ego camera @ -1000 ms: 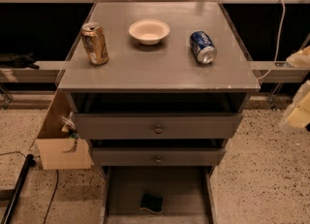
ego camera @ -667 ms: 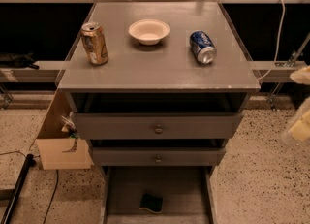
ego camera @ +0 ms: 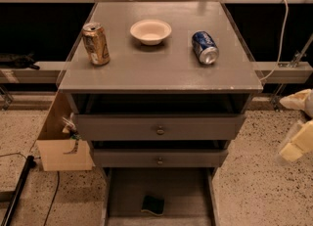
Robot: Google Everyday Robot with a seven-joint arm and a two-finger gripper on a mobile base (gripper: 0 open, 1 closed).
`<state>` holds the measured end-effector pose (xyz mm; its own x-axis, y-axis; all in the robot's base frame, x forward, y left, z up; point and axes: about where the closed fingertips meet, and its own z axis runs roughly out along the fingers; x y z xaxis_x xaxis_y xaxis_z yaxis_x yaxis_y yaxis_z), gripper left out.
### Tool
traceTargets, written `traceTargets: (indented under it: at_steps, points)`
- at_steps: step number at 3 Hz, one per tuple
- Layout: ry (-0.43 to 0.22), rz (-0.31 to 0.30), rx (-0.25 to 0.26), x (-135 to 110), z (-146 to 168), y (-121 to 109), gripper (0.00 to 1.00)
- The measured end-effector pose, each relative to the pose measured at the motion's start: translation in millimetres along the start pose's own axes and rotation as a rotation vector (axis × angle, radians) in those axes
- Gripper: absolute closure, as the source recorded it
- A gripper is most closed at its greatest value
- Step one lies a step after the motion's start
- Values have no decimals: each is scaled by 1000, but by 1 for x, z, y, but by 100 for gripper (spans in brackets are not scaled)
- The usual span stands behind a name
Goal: Pick sponge from bottom drawer and place on counter
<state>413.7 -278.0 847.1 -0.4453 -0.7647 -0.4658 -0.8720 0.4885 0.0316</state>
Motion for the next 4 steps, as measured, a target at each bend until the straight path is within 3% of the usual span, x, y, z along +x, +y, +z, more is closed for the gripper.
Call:
traceTargets:
  at_steps: [2, 4]
  points:
    - [64, 35, -80, 28, 63, 2, 0]
    - [50, 52, -82, 30, 64, 0, 0]
